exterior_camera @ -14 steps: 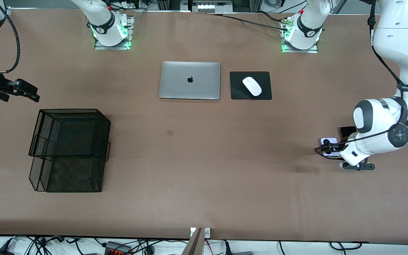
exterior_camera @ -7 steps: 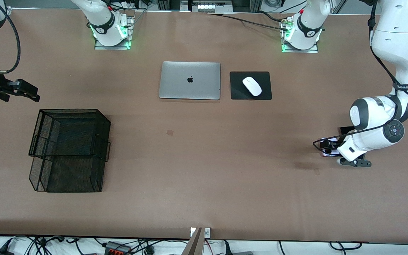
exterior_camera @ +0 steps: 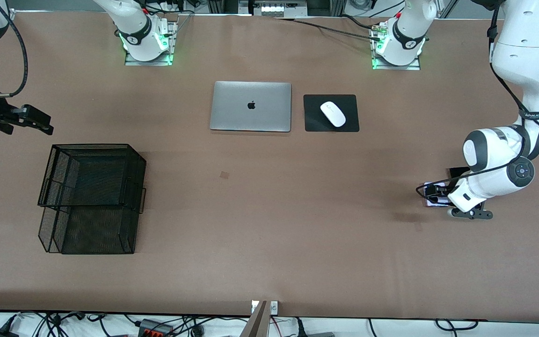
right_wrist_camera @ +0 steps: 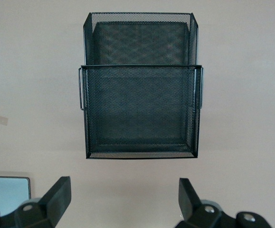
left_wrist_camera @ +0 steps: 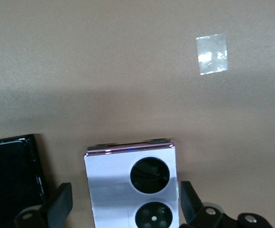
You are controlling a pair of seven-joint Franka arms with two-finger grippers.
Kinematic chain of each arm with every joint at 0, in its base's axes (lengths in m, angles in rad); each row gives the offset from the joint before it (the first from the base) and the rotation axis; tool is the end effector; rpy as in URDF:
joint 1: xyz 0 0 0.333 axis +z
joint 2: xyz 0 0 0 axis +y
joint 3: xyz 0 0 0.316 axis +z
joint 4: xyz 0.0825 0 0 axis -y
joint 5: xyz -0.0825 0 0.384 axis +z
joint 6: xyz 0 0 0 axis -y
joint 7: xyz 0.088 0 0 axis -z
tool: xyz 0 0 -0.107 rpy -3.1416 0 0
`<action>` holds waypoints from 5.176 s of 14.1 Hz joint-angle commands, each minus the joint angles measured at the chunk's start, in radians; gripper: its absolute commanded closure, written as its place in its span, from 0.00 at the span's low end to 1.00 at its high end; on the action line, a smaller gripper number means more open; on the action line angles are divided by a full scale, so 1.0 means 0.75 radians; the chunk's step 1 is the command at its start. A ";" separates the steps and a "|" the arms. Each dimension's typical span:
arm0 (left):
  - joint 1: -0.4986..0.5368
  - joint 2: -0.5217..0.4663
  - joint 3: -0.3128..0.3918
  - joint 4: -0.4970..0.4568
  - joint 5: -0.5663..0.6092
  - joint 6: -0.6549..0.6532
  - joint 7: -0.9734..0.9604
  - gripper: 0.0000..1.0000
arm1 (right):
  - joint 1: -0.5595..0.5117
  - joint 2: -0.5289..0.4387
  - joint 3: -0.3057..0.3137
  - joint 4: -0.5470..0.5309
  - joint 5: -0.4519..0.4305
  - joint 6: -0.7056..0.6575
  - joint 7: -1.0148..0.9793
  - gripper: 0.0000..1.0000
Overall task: Place phones with both arms
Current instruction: 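Grasp the white flip phone with the left gripper, then carry the white phone toward the laptop with the left gripper, then lower the white phone onto the table and open the left gripper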
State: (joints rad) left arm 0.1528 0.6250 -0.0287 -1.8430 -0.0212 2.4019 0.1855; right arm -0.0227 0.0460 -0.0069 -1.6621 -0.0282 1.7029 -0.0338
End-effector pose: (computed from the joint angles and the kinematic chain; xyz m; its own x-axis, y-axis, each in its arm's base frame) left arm 0.6316 0.0795 0.1799 0.9974 -0.0416 -0.0595 -0.0391 -0.9984 0.0417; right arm 0.5757 -0.0196 0.5666 0.9999 0.0079 -0.0062 0.0081 -0.9996 0.0281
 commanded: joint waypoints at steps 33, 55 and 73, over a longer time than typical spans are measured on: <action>-0.815 0.267 0.054 0.839 -0.606 -0.566 -1.222 0.77 | 0.073 0.043 0.017 -0.003 0.001 0.028 0.018 0.00; -1.461 0.715 0.441 1.187 -0.618 0.068 -1.137 0.80 | 0.247 0.241 0.019 0.089 0.011 0.084 0.014 0.00; -1.284 0.527 0.301 1.057 -0.443 -0.071 -1.053 0.00 | 0.286 0.260 0.021 0.089 0.013 0.100 0.018 0.00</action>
State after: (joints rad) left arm -0.8947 1.1239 0.2723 -0.9845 -0.4193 2.4236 -0.6412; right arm 0.1739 0.2304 0.0088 -1.6155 -0.0261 1.7789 -0.0298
